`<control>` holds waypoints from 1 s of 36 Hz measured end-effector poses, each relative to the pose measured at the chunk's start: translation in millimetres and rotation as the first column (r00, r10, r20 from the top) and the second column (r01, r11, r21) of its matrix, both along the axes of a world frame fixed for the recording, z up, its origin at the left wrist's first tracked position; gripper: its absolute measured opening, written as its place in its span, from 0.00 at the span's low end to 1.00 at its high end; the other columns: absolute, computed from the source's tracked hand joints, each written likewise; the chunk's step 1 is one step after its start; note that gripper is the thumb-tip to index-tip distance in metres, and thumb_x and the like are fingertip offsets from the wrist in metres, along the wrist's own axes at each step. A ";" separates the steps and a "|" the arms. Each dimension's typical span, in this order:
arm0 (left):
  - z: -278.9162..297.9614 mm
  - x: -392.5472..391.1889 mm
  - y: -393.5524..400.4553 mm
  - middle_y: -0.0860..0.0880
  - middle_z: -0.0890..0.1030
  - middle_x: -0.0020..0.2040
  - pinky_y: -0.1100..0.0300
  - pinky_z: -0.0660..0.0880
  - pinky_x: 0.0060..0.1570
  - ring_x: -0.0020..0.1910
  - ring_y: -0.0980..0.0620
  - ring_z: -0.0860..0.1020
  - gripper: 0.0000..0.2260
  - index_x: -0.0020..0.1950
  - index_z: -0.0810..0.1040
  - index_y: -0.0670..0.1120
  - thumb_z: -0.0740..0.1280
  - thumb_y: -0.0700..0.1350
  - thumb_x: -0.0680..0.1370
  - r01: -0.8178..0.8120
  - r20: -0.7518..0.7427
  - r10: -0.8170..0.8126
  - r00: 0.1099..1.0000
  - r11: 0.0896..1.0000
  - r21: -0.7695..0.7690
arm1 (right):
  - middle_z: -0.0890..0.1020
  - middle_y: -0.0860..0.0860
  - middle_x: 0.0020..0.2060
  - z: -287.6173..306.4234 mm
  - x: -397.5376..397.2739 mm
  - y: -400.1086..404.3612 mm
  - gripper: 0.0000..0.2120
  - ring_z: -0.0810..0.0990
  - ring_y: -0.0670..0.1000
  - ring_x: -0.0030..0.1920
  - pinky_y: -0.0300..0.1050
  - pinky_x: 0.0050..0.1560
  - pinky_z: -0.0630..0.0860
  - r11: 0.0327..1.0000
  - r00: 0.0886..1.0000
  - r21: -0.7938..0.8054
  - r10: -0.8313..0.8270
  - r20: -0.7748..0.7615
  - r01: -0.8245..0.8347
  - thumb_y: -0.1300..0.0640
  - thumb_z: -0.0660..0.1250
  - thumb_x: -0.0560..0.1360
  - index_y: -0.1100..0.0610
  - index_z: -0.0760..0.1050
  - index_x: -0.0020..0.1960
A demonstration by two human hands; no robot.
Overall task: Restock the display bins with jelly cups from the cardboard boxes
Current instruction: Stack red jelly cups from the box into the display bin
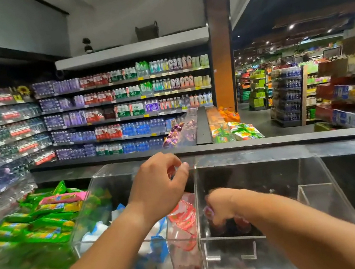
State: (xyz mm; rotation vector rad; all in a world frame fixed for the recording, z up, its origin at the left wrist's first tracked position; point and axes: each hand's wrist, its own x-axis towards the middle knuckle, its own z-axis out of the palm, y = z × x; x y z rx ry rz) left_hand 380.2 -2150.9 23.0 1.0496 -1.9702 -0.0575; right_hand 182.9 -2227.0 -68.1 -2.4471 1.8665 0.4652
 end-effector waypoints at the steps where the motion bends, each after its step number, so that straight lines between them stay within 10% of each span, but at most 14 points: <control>1: 0.9 0.4 -0.5 0.57 0.77 0.41 0.60 0.73 0.45 0.43 0.59 0.76 0.10 0.44 0.79 0.53 0.61 0.55 0.74 0.010 -0.027 -0.010 1.000 1.000 0.023 | 0.82 0.57 0.40 -1.2 -1.1 -0.6 0.13 0.81 0.60 0.41 0.47 0.43 0.80 1.000 1.000 -0.008 -0.003 -0.002 0.003 0.49 0.73 0.67 0.58 0.83 0.45; 8: 6.6 -21.5 -6.8 0.52 0.80 0.52 0.60 0.73 0.56 0.54 0.54 0.78 0.14 0.50 0.79 0.52 0.57 0.44 0.71 0.105 -0.224 -0.060 0.973 0.975 0.197 | 0.84 0.56 0.51 5.5 -9.9 9.6 0.17 0.79 0.59 0.53 0.47 0.49 0.74 0.990 0.998 -0.134 0.029 -0.055 -0.036 0.44 0.69 0.74 0.57 0.84 0.50; 13: 10.1 -51.1 -12.1 0.51 0.80 0.52 0.58 0.72 0.53 0.55 0.52 0.77 0.12 0.50 0.80 0.50 0.59 0.37 0.78 0.163 -0.297 -0.079 0.952 0.948 0.273 | 0.82 0.50 0.46 58.4 -21.7 49.4 0.14 0.80 0.54 0.45 0.42 0.44 0.74 0.987 0.924 -0.162 0.041 0.380 0.022 0.47 0.72 0.74 0.55 0.81 0.55; 15: 14.6 -65.4 -10.2 0.52 0.79 0.47 0.57 0.71 0.50 0.51 0.51 0.77 0.11 0.46 0.79 0.51 0.58 0.42 0.74 0.205 -0.360 -0.083 0.929 0.927 0.314 | 0.81 0.45 0.45 84.6 -32.2 76.2 0.20 0.79 0.43 0.41 0.35 0.41 0.72 0.995 0.770 -0.091 0.037 0.636 0.028 0.52 0.77 0.72 0.52 0.75 0.61; 18: 19.4 -86.6 -4.0 0.49 0.80 0.43 0.53 0.74 0.49 0.48 0.46 0.78 0.09 0.41 0.79 0.49 0.59 0.41 0.72 0.226 -0.461 -0.033 0.887 0.901 0.370 | 0.83 0.50 0.48 98.1 -47.8 105.0 0.30 0.82 0.41 0.44 0.36 0.50 0.78 0.989 0.299 0.139 -0.117 0.947 -0.056 0.59 0.80 0.69 0.53 0.68 0.64; 24: 12.4 -116.0 1.5 0.44 0.80 0.43 0.44 0.78 0.50 0.48 0.42 0.79 0.10 0.42 0.78 0.47 0.58 0.42 0.69 0.349 -0.654 0.030 0.756 0.826 0.443 | 0.81 0.59 0.54 82.0 -49.1 115.9 0.24 0.84 0.53 0.46 0.50 0.50 0.81 0.968 -0.277 0.194 -0.146 0.950 0.156 0.62 0.76 0.72 0.57 0.69 0.63; 27: 7.6 -115.4 -0.5 0.48 0.80 0.44 0.53 0.73 0.48 0.48 0.46 0.77 0.09 0.41 0.78 0.49 0.59 0.41 0.75 0.184 -0.424 -0.003 0.906 0.904 0.386 | 0.79 0.58 0.56 91.5 -66.1 117.5 0.30 0.82 0.54 0.46 0.45 0.42 0.79 0.939 -0.047 0.170 -0.163 0.986 0.299 0.60 0.77 0.70 0.56 0.66 0.67; 31: 1.9 -92.1 -3.4 0.48 0.77 0.50 0.58 0.68 0.49 0.51 0.49 0.73 0.07 0.47 0.80 0.46 0.62 0.41 0.79 0.010 -0.093 0.008 0.996 0.982 0.189 | 0.78 0.51 0.54 106.2 -88.0 118.5 0.25 0.79 0.53 0.51 0.47 0.45 0.79 0.969 0.813 -0.089 -0.143 0.564 0.232 0.52 0.77 0.66 0.53 0.74 0.61; 36: -8.0 -66.4 -0.2 0.51 0.78 0.51 0.53 0.71 0.58 0.55 0.50 0.72 0.06 0.51 0.80 0.48 0.64 0.45 0.78 -0.018 0.115 0.011 0.993 0.998 0.058 | 0.83 0.55 0.42 73.5 -59.0 107.1 0.20 0.82 0.57 0.42 0.40 0.30 0.75 0.989 0.988 0.071 -0.126 -0.088 0.132 0.45 0.77 0.66 0.58 0.84 0.49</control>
